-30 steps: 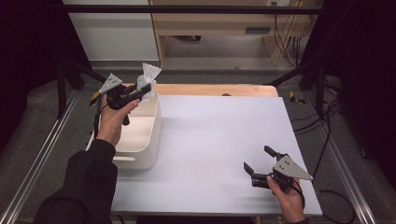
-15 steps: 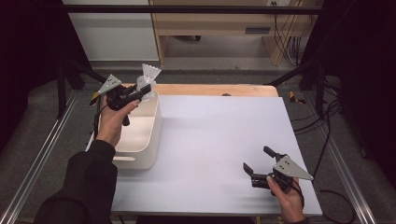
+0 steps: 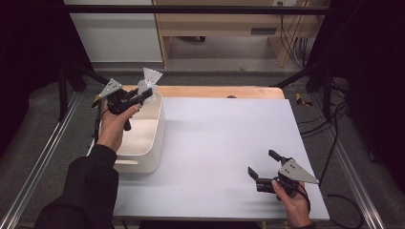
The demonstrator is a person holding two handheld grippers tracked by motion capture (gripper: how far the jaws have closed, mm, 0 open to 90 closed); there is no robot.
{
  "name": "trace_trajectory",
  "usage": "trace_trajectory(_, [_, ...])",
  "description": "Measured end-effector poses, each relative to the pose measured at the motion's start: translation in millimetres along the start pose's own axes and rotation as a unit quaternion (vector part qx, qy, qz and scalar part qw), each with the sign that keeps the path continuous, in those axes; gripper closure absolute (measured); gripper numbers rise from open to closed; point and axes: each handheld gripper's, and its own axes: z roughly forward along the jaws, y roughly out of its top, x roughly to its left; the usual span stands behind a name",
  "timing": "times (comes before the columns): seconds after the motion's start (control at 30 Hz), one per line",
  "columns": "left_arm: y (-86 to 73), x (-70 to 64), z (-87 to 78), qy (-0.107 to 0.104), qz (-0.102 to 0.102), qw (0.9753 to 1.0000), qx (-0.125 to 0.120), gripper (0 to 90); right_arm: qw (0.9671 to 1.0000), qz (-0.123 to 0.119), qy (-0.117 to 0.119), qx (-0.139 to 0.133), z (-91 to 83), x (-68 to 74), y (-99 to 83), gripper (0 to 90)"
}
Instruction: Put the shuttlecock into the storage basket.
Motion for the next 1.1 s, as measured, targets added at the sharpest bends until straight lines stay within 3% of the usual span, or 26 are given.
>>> trace_trajectory(0.3, [-5.8,-0.2,3.4,-0.001,0.008,0.9997,0.023,63.1,1.0000,0.000,0.000,-0.001,-0.2,0.2,0.2,3.2])
trace_trajectory(0.47, [-7.7,-0.7,3.9,0.005,0.024,0.9992,0.031,63.1,1.0000,0.001,-0.004,-0.002,-0.8,-1.2,0.1,3.2])
trace_trajectory(0.9, [-14.7,3.3,0.8,0.015,0.021,0.9988,0.041,63.1,1.0000,0.001,-0.003,0.002,0.0,-0.7,-0.6,3.3])
trace_trajectory(1.1, [-18.5,3.7,-0.1,0.018,0.031,0.9979,0.055,63.2,1.0000,0.000,-0.003,0.004,0.5,-0.8,-1.0,3.3])
